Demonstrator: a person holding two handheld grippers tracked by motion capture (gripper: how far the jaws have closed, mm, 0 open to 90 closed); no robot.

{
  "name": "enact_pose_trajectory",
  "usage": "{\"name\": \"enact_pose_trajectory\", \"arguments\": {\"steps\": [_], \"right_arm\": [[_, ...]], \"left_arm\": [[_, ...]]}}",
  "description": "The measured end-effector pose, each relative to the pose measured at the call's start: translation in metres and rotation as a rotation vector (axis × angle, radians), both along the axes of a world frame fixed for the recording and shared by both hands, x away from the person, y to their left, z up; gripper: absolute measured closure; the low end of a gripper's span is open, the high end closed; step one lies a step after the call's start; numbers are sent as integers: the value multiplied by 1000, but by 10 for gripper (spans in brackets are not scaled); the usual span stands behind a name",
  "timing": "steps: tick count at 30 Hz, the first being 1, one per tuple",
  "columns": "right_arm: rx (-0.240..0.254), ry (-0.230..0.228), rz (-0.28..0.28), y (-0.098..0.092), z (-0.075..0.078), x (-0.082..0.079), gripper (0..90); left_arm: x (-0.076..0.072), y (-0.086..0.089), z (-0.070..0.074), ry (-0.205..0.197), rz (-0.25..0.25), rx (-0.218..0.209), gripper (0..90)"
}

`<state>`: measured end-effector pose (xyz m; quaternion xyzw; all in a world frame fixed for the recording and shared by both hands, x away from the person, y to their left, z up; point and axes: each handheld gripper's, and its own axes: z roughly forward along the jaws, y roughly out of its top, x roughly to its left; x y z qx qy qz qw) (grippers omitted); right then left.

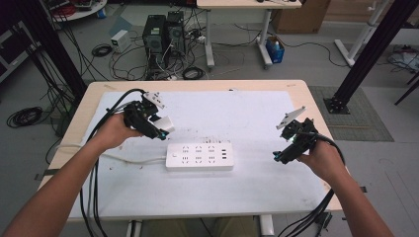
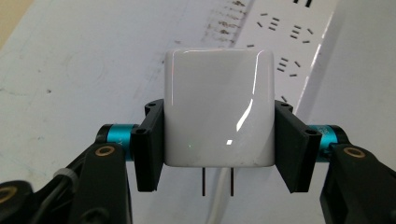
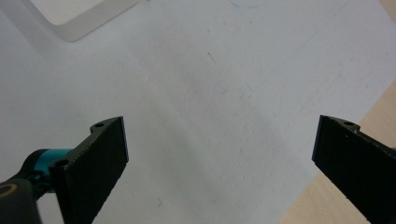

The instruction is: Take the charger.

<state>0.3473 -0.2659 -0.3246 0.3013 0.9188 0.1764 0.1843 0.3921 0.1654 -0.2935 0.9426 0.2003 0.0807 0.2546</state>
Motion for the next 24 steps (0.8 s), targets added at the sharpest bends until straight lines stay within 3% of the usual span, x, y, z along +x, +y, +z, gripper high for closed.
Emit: {"name": "enact_pose_trajectory", "arguments": {"steps": [3, 6, 16, 24], "right_arm": [[25, 4, -2, 4, 1, -3, 28], [83, 17, -20, 6, 3, -5, 28], [162, 24, -31, 14, 4, -14, 28], [388, 113, -103, 9, 2, -20, 29]], "left_arm": [[-6, -8, 3, -4, -27, 0, 425], [-11, -17, 5, -8, -52, -1, 424], [-21, -51, 3, -17, -141, -9, 424], [-28, -67, 1, -42, -198, -4, 425]]}}
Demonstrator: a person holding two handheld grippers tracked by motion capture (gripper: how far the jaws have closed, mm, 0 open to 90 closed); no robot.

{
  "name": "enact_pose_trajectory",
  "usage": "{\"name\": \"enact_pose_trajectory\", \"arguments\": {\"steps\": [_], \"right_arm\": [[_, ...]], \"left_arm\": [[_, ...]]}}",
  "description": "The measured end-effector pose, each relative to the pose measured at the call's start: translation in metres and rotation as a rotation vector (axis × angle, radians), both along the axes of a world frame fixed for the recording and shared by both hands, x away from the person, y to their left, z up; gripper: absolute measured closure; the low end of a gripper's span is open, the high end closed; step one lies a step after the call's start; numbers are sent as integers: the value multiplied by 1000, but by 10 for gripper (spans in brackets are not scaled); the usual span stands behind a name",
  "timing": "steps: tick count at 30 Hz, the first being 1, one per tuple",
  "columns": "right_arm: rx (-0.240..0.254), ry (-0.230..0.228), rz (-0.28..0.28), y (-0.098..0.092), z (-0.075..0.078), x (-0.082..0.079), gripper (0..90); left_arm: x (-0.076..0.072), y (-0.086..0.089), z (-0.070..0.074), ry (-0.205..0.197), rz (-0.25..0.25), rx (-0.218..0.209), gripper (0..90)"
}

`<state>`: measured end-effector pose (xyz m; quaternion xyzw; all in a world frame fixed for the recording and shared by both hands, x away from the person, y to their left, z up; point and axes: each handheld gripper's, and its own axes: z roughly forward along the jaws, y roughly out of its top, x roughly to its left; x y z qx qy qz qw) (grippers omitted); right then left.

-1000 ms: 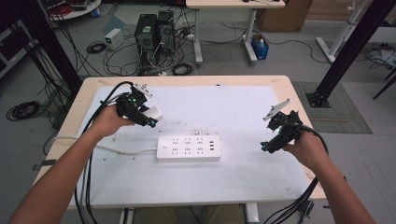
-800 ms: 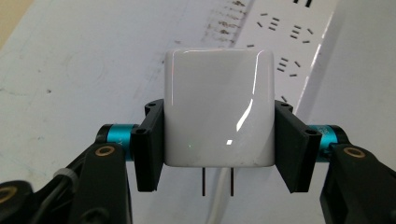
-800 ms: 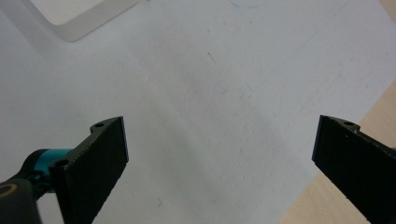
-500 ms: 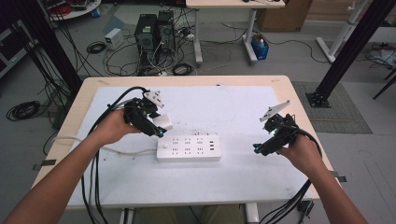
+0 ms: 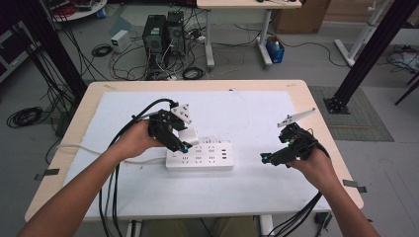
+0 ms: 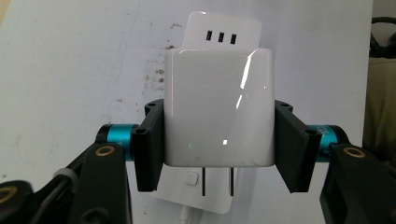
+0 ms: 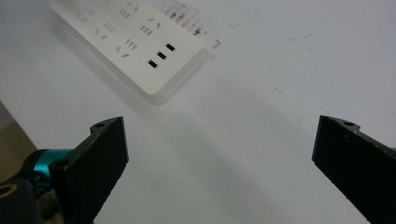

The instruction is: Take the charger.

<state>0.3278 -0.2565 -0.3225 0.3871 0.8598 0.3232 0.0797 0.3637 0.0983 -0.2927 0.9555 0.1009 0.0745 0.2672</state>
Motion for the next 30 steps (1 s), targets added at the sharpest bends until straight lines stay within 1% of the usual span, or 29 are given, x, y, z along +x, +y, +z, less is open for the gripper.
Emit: {"name": "enact_pose_trajectory", "arguments": {"steps": [2, 3, 4, 5, 6, 7, 8, 9, 10, 11, 13, 15, 17, 18, 19, 21, 22, 23, 25, 26, 27, 28, 30], "right_arm": [[46, 17, 0, 1, 0, -1, 29], [62, 23, 2, 2, 0, -1, 29], [69, 23, 7, 3, 0, -1, 28], [69, 23, 7, 3, 0, -1, 28], [76, 26, 11, 5, 0, -2, 28], [92, 32, 16, 9, 1, -2, 29], [100, 37, 16, 10, 1, -3, 29], [110, 41, 19, 11, 1, -3, 28], [117, 48, 20, 13, 1, -3, 28], [127, 51, 18, 15, 1, -4, 29], [158, 67, 14, 17, 2, -4, 29], [179, 77, 7, 19, 2, -4, 28], [206, 92, 0, 20, 2, -4, 29], [224, 102, -7, 20, 2, -4, 28], [251, 114, -12, 20, 1, -3, 29], [291, 136, -18, 20, 0, -2, 29], [316, 160, -25, 20, 0, -2, 29], [350, 176, -27, 21, -2, -1, 29], [401, 213, -29, 21, -3, 0, 30], [429, 226, -28, 22, -5, 1, 30], [446, 238, -28, 22, -5, 1, 30], [465, 252, -27, 23, -6, 2, 30], [505, 273, -29, 24, -7, 4, 30]], "left_arm": [[-2, -4, 1, -11, -19, 9, 425], [-3, -6, 1, -10, -24, 4, 425], [-4, -8, 2, -14, -34, 9, 425], [-4, -8, 2, -14, -34, 9, 425], [-5, -13, 3, -19, -53, 10, 425], [-6, -15, 3, -18, -54, 2, 425], [-7, -16, 4, -23, -61, 6, 425], [-8, -18, 4, -23, -66, 0, 425], [-8, -20, 5, -32, -75, 2, 425], [-10, -22, 5, -35, -75, -10, 425], [-11, -25, 6, -41, -85, -12, 425], [-11, -28, 6, -48, -90, -18, 425], [-13, -30, 6, -45, -90, -28, 425], [-13, -32, 6, -53, -101, -20, 425], [-13, -33, 6, -51, -101, -28, 425], [-14, -36, 6, -59, -109, -30, 425], [-15, -37, 7, -64, -116, -30, 425], [-15, -39, 6, -59, -116, -38, 425], [-15, -41, 7, -65, -131, -24, 425], [-16, -42, 6, -64, -130, -27, 425], [-16, -44, 7, -68, -141, -19, 425], [-17, -45, 6, -68, -139, -25, 425], [-17, -48, 7, -74, -146, -25, 425]]}}
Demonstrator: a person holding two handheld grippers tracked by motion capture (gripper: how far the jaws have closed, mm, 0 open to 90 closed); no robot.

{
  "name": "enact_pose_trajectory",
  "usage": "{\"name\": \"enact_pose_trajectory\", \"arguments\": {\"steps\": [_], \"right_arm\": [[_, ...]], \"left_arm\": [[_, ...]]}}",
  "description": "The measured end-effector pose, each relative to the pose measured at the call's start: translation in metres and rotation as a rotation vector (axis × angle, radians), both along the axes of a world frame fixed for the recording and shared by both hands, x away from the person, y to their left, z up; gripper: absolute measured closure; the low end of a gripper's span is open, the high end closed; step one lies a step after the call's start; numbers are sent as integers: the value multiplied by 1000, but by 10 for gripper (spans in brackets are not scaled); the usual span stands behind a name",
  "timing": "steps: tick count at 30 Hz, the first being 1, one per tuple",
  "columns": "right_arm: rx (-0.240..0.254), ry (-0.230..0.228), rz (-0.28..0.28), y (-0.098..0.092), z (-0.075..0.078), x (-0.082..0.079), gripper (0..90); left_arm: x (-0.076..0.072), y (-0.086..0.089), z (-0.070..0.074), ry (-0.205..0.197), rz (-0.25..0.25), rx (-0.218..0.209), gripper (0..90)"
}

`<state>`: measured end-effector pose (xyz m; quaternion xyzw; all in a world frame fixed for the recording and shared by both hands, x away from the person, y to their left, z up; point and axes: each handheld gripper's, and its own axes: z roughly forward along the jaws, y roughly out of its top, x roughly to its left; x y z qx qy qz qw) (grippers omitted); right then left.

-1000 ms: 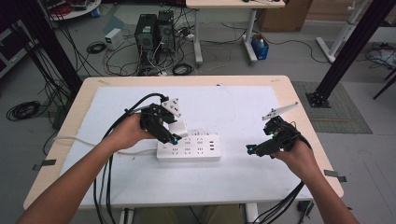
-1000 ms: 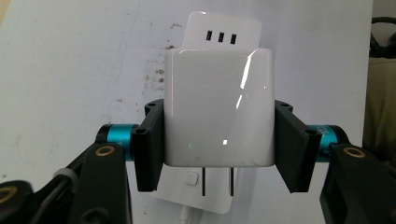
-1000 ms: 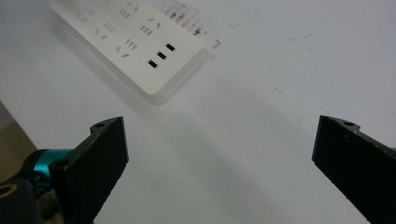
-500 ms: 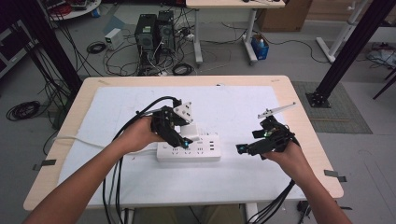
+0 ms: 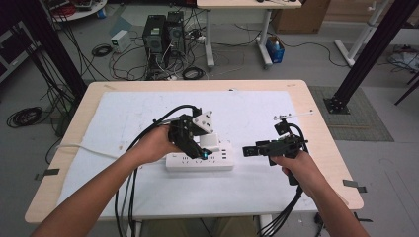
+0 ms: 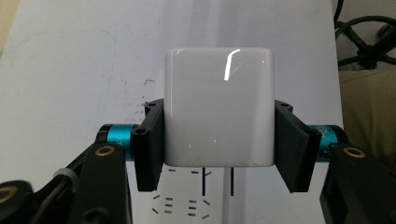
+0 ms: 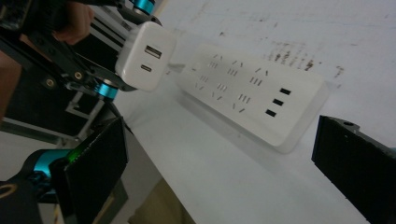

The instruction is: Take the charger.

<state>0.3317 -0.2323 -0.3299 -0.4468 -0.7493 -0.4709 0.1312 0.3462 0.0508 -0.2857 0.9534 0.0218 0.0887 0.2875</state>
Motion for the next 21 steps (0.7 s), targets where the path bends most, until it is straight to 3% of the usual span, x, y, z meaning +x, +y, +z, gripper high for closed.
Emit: {"name": "enact_pose_trajectory", "arguments": {"steps": [6, 21], "right_arm": [[61, 41, -4, 4, -2, 5, 30], [57, 41, -14, 4, -2, 7, 30]], "left_arm": [[-1, -8, 0, -12, -13, 0, 425], [-3, -16, 0, -4, -12, 13, 425]]}}
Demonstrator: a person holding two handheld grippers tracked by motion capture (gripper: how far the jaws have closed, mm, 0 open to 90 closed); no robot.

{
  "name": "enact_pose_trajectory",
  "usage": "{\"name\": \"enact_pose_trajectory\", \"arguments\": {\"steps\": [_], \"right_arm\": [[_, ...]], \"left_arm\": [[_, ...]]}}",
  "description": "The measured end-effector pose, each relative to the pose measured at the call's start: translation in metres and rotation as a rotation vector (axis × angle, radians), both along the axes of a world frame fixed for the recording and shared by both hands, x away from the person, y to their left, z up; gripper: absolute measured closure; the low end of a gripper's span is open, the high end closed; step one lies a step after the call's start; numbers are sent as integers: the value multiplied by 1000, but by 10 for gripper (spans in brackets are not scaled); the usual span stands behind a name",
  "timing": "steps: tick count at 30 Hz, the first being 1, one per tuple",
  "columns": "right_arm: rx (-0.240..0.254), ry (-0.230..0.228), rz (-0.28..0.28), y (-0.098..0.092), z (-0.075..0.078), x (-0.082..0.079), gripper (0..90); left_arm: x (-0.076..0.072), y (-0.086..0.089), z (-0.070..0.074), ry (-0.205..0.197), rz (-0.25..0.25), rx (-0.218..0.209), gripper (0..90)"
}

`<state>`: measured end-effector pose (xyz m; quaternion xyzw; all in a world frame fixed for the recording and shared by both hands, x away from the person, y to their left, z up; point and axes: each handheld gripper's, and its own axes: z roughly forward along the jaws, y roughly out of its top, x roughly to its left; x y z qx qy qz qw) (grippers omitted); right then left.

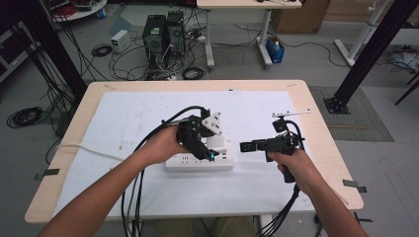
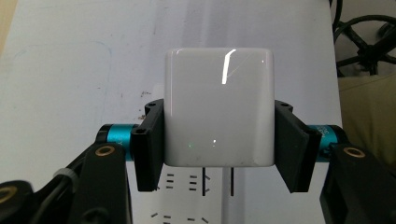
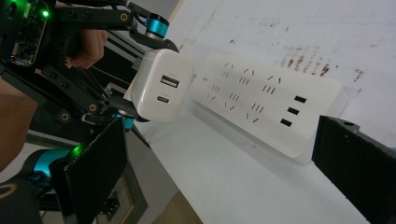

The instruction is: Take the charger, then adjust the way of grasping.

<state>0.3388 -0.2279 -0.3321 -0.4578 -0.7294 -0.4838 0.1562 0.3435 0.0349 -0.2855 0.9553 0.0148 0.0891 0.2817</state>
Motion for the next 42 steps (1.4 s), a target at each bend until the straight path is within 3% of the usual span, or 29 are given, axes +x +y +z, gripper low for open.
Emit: {"name": "enact_pose_trajectory", "arguments": {"steps": [13, 21, 42], "right_arm": [[6, -4, 12, 8, 6, -2, 30], [31, 5, 21, 15, 6, -2, 30], [105, 77, 70, 36, 0, 6, 47]], "left_arm": [[-8, 3, 4, -14, 21, -15, 425], [-10, -5, 5, -30, -3, -10, 425], [-13, -18, 4, -53, -22, -16, 425]]}}
